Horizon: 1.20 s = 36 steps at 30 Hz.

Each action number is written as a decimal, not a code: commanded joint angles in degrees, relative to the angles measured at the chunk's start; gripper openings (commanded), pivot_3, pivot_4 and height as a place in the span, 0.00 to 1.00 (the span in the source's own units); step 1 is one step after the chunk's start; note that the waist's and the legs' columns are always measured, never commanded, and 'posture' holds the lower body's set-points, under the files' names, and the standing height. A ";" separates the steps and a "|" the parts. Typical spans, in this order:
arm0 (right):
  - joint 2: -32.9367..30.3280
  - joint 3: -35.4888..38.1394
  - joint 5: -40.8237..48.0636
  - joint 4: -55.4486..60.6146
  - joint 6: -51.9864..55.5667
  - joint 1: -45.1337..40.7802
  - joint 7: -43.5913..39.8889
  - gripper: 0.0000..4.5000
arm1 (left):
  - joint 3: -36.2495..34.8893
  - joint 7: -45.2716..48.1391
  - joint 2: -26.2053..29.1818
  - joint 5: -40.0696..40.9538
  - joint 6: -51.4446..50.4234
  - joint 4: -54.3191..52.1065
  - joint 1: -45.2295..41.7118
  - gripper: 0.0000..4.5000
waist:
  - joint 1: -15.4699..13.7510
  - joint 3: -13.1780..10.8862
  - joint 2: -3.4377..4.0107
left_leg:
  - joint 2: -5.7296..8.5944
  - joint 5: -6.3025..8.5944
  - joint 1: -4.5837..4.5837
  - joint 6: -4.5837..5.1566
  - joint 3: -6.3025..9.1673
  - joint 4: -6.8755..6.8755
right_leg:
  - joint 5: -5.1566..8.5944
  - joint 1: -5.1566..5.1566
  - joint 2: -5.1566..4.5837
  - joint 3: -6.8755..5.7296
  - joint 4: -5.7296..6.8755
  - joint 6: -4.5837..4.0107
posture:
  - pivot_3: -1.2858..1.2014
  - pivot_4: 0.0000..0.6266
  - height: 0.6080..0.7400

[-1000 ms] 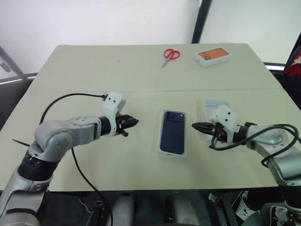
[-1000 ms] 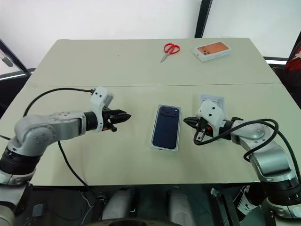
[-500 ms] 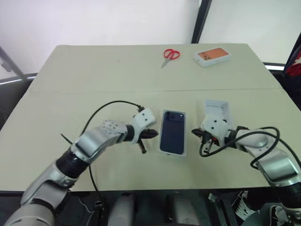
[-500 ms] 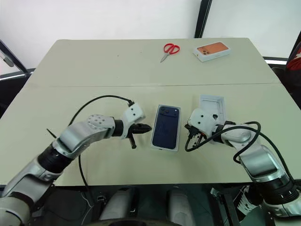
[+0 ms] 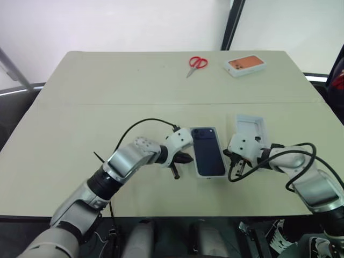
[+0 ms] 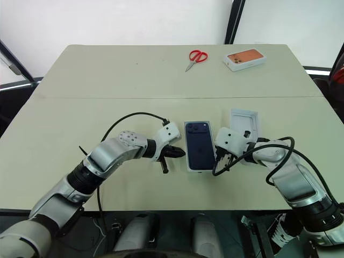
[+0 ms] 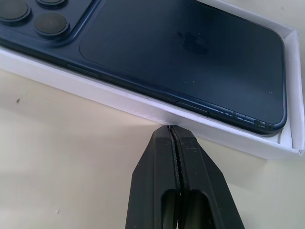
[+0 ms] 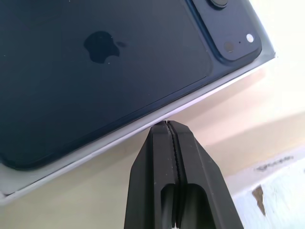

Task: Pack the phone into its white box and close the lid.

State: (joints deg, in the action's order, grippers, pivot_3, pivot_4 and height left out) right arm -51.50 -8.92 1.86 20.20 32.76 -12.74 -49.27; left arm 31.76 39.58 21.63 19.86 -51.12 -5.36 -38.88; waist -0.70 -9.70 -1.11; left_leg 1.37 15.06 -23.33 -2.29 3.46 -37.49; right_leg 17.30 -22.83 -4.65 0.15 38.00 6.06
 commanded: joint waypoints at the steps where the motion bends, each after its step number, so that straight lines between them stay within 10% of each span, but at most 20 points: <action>1: -0.47 0.59 0.78 2.95 -1.16 0.66 -1.37 0.00 | -0.84 1.31 -1.71 -0.54 0.14 -0.48 -1.07 0.01 | 0.01 0.00 0.00 | 0.00 0.00 0.00 0.00 0.00 0.00 | 0.00 0.01 0.00 0.00 0.00 0.00 | 0.52 0.24 1.00; 21: -4.23 9.49 8.19 5.39 4.84 -1.55 -7.26 0.00 | -6.32 5.01 1.59 -1.12 -0.05 -4.91 1.81 0.01 | 0.21 -0.02 0.03 | -0.03 0.00 0.02 0.00 0.00 -0.01 | 0.00 0.00 0.01 0.00 0.02 0.00 | 0.52 0.24 1.00; 29: -2.05 11.20 11.26 2.63 24.68 -11.35 1.31 0.86 | -12.89 7.38 6.13 -1.42 8.19 -6.09 5.89 0.00 | 0.42 -0.04 0.08 | -0.10 0.00 0.05 0.00 0.01 0.00 | -0.01 0.04 0.00 -0.03 0.02 -0.01 | 0.52 0.24 1.00; 36: 3.66 6.90 12.94 -8.14 48.72 -25.78 8.68 0.86 | -20.49 14.14 7.77 -0.23 27.56 -5.28 12.82 0.00 | 0.52 -0.04 0.11 | -0.12 -0.01 0.00 -0.01 -0.02 0.08 | -0.01 -0.09 -0.03 -0.01 0.01 -0.03 | 0.52 0.24 1.00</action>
State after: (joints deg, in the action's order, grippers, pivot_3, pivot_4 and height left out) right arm -48.56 -1.92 14.37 14.01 76.29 -35.55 -42.49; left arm 13.22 51.18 28.61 18.35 -27.55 -9.51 -26.54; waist -0.18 -9.74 -0.99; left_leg 1.25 15.06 -23.32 -2.31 3.43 -37.41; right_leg 17.29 -22.92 -4.68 0.15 38.01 6.02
